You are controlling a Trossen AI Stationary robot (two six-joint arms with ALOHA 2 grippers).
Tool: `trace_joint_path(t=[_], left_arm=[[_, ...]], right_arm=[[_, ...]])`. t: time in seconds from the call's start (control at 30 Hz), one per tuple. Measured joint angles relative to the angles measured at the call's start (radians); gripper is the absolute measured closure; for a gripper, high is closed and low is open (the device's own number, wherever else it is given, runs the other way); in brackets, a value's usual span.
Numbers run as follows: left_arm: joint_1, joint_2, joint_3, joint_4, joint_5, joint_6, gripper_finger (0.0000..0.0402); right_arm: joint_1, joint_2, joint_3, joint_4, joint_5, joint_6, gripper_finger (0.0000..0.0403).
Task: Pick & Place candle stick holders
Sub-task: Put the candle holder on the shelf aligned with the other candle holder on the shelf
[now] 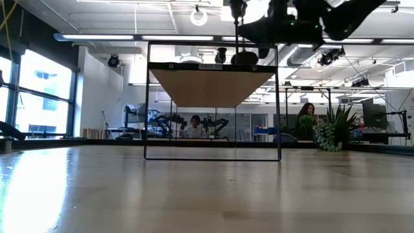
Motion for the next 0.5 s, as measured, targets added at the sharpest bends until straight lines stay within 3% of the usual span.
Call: trace_joint_path(t=[0.2, 0.5], left_arm=[[0.0, 0.0, 0.0, -0.023, 0.042, -0.022, 0.0064], [0.0, 0.0, 0.0, -0.027, 0.043, -0.022, 0.0064]], right_arm=[[0.0, 0.093, 0.013, 0.132, -0.055, 0.024, 0.0397], [0.02, 0.167, 0.01, 0.129, -0.06, -0.057, 0.0397]])
